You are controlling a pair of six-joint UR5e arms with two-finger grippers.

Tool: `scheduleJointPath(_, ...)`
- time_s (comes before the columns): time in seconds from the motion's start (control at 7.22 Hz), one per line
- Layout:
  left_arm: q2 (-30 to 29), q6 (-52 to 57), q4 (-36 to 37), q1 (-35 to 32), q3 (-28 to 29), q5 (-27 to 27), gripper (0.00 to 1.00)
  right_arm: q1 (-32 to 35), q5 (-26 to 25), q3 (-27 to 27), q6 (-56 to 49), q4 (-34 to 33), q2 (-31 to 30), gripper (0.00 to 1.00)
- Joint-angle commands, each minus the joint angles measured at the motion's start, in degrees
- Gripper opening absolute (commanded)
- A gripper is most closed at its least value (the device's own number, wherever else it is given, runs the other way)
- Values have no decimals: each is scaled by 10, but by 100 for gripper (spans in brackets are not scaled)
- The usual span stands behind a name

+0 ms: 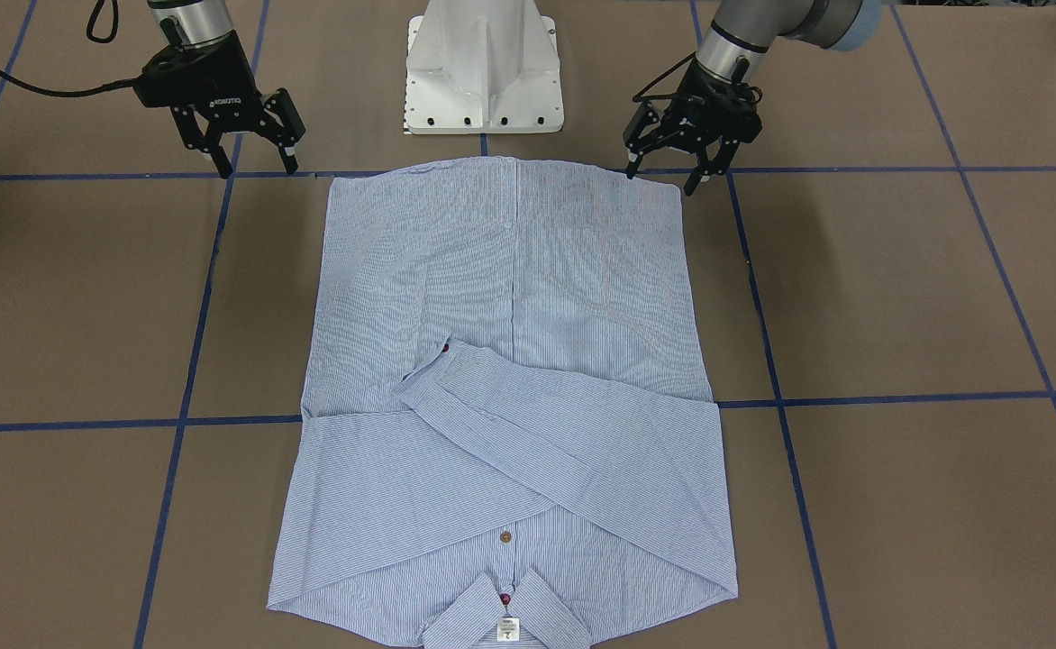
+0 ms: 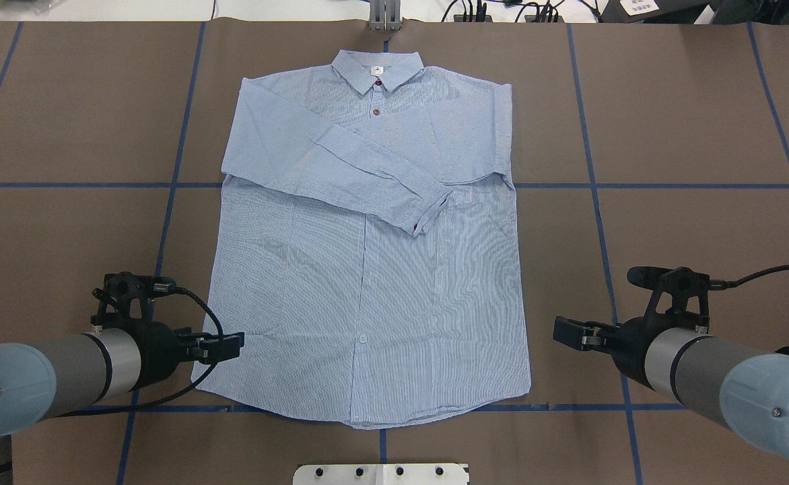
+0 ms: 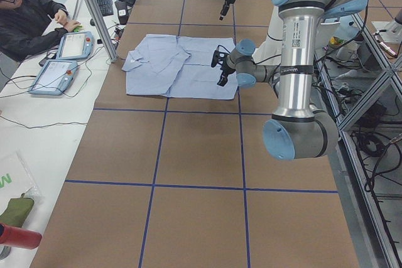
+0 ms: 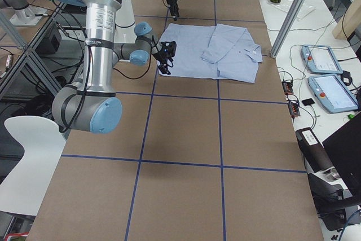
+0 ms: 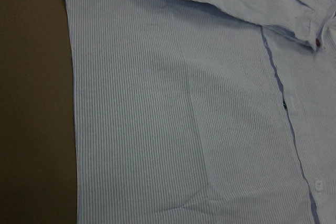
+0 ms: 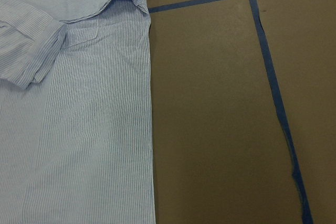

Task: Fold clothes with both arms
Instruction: 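Release the sleeve and move both grippers to the shirt's near hem corners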

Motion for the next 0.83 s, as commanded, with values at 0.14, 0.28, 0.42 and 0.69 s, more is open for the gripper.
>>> scheduleJointPath(0.14, -1, -20, -2, 10, 39, 7, 87, -1, 0, 0, 0, 0, 1, 100)
scheduleJointPath(0.28, 1, -21, -2, 11, 40, 4, 85, -1, 0, 0, 0, 0, 0, 100)
scheduleJointPath(0.42, 1, -21, 0, 16, 40, 2, 83, -1, -1, 0, 0, 0, 0, 100)
scheduleJointPath(0.69, 3, -22, 4, 31, 40, 3, 69, -2, -1, 0, 0, 0, 0, 100)
